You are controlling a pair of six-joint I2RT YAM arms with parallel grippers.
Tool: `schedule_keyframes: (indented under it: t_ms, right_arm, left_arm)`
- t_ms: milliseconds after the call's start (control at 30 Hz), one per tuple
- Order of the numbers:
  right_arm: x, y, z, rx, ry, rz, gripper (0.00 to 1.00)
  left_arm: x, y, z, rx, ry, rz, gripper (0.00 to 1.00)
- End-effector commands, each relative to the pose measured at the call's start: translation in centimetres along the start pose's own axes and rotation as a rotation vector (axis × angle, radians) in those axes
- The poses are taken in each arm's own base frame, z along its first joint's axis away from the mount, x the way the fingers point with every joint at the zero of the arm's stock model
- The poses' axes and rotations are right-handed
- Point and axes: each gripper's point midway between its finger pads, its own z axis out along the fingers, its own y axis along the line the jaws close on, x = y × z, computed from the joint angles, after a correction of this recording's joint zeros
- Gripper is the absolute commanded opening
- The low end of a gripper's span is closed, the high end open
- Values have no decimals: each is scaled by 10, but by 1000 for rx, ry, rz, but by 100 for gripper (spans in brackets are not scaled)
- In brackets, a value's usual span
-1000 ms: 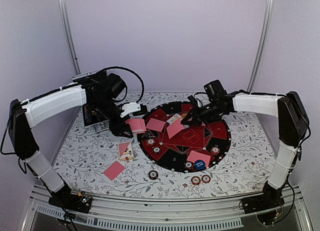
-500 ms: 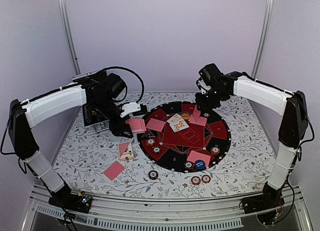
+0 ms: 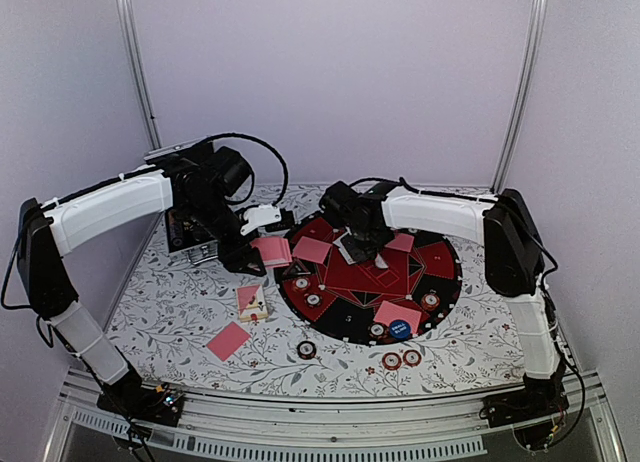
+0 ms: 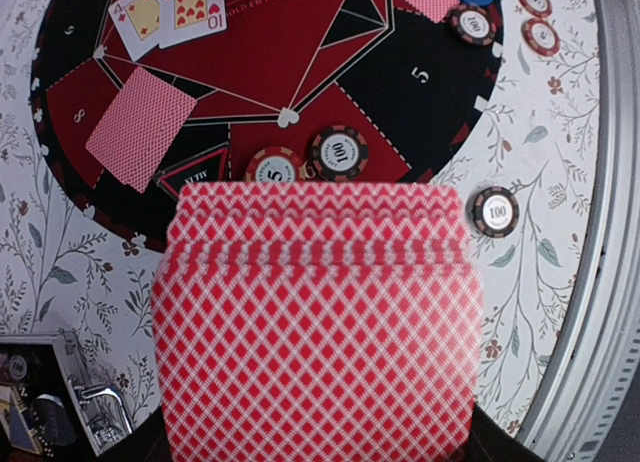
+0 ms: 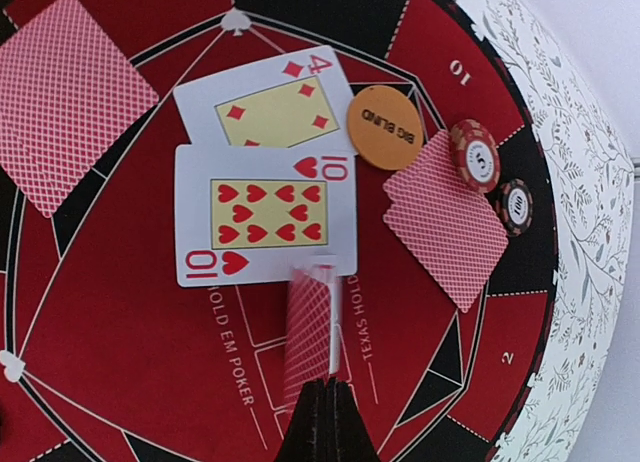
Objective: Distribute texas hold em gaming equipment
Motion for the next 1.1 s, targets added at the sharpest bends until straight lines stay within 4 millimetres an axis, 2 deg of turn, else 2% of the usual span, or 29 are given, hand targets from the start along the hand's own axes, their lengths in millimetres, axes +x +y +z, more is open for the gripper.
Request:
schedule_keyframes:
  t_ms: [0,267,467,567,667,867,1000,1067]
  right_arm:
    - [1,16,3,107,-4,-108,0]
    - [9,61,26,-16,29,-121,0]
    - [13,76,39,-58,44,-104,3]
    - [19,79,46,-60,62,-102,9]
    - [19,82,50,-87,65,-85,11]
    - [-3,78,48,-173,34,-14,17]
    - [-11,71,44,-234,30,46,28]
    - [-14,70,40,-273,25,70,39]
  left_arm:
    - [-9,3,-17,-31,-44,6,0]
    - [-10,4,-17,-28,-46,4,0]
    - [-12,4,-18,-28,-46,5,0]
    - [-12,4,-18,-25,-44,4,0]
    - [-12,4,-17,-22,-44,3,0]
    - [-11,3,-15,-15,-39,1,0]
    - [-9,2,-15,-10,-33,0,0]
    - [-8,2,-14,-9,-32,-2,0]
